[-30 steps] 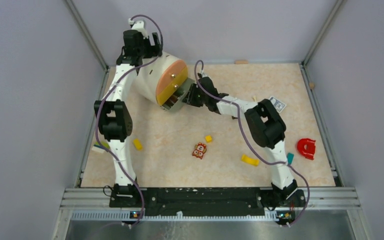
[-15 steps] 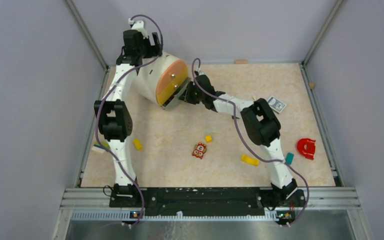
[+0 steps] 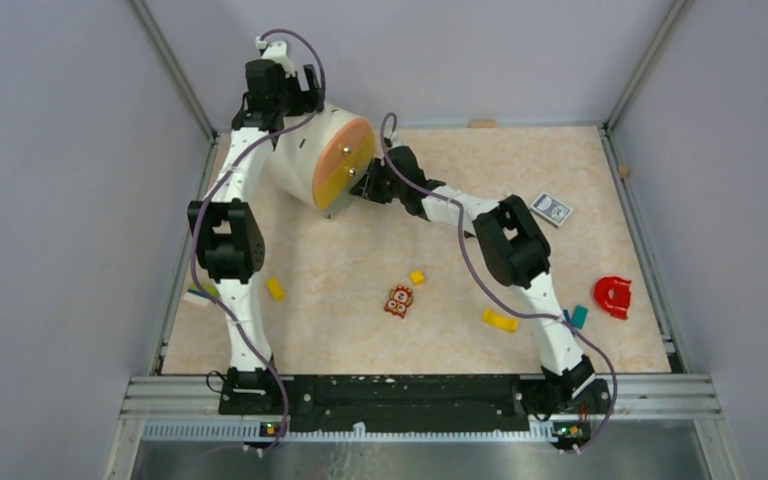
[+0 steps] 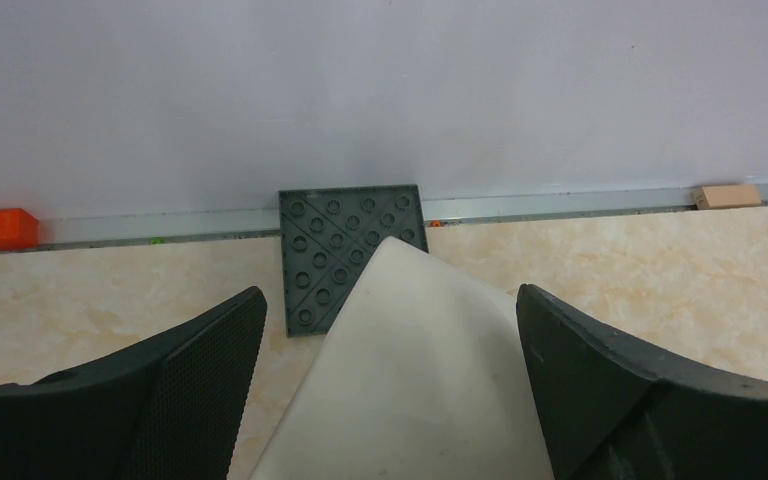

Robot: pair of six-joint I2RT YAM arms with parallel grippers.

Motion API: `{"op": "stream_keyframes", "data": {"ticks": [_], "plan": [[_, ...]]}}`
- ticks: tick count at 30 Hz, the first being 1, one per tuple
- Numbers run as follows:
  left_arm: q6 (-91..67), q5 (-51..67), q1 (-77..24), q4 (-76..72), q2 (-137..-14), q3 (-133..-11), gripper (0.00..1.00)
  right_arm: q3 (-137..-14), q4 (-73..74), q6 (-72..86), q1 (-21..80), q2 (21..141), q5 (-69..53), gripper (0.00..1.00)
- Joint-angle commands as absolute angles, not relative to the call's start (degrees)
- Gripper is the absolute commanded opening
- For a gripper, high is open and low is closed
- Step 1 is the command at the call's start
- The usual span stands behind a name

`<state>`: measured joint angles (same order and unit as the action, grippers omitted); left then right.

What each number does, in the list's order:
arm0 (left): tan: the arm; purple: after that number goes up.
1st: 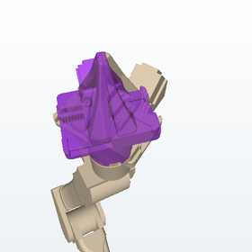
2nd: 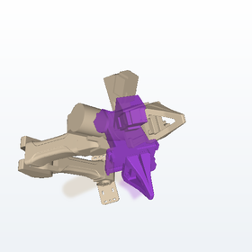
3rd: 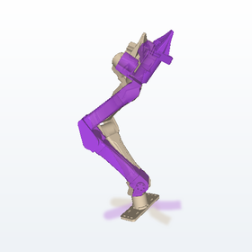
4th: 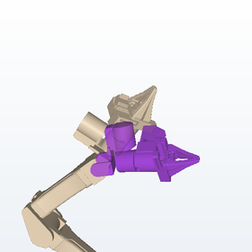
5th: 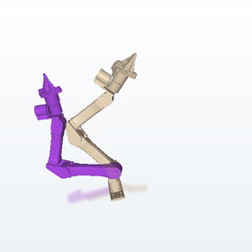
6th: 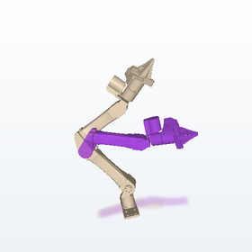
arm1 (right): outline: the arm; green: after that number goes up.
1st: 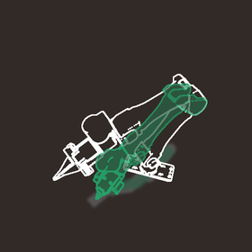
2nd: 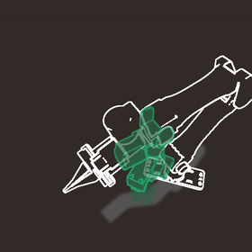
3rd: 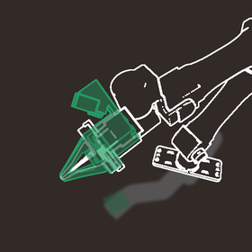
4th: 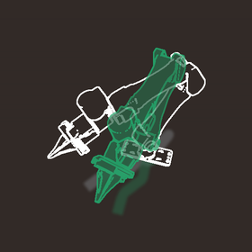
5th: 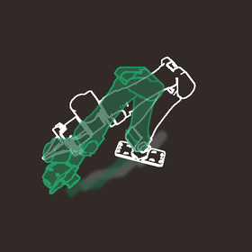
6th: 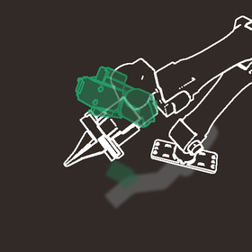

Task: Organize the makeup
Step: Close the drawer in the storage box, then reset both arms

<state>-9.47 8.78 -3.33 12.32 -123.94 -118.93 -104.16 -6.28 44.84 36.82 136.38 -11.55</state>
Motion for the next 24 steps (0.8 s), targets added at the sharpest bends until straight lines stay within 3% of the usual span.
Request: {"op": "stream_keyframes", "data": {"ticks": [1,6,24], "plan": [[-10.46,11.67,-4.57,19.42,-126.52,-118.04,0.99,-99.85,-16.71,44.23,36.15,132.71,-8.00,0.27],[-10.73,9.24,-4.57,19.11,-124.52,-117.79,0.99,-88.81,-14.37,41.12,34.37,121.43,-3.62,0.40],[-15.11,-11.58,-4.70,10.04,-108.67,-110.43,0.99,-57.26,-8.21,35.42,31.99,82.63,3.63,0.57]]}}
